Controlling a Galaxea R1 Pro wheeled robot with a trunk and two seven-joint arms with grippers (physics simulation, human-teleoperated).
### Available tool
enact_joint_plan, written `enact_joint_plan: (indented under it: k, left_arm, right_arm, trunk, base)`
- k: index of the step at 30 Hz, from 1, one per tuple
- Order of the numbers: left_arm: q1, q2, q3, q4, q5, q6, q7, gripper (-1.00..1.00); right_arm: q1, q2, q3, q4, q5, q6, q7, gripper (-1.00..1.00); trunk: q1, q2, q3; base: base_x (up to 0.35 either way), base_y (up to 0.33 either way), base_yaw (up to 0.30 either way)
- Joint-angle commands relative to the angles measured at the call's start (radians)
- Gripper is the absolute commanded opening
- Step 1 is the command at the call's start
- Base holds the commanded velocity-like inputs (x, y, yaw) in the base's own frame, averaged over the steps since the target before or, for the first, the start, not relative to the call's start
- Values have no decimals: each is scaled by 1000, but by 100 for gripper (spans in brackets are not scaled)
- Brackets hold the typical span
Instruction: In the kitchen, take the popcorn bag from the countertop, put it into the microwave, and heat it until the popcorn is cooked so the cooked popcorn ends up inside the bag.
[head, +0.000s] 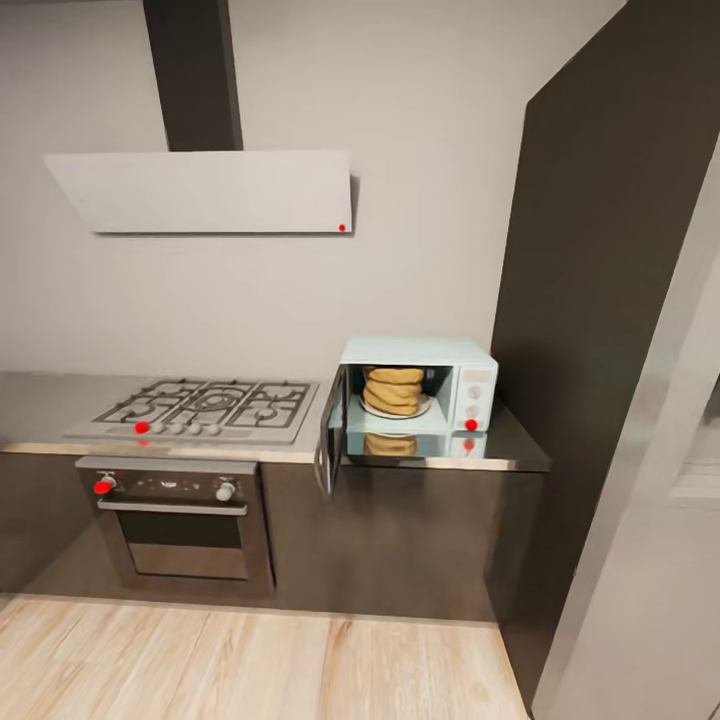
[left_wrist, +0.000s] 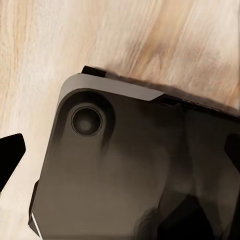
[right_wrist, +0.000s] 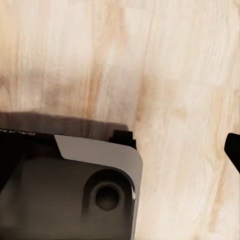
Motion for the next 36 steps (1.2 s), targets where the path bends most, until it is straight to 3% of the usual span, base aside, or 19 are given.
enact_joint_plan:
  k: [1,10,19,36]
  left_arm:
    - [0,0,0,-1,6,-2,-1,100]
    - [0,1,1,-9,6,-2,-1,100]
    - [0,3,3,-10,11,-2,-1,100]
    - [0,1,3,-9,11,-1,-4,100]
  right_arm:
    - [-1,0,-8,3,7,-6,1,100]
    - [-1,1,-8,4,6,-6,1,100]
    - [-1,0,-8,3,5,-5,1,100]
    - [-1,0,-8,2,7,-3,1,100]
  trunk:
    - [1,-1,-1]
    - [1,-1,-1]
    - [1,-1,-1]
    - [1,-1,-1]
  base:
    - [318,73,0]
    - [255,72,-48]
    - [11,4,-219]
    - [0,0,-11]
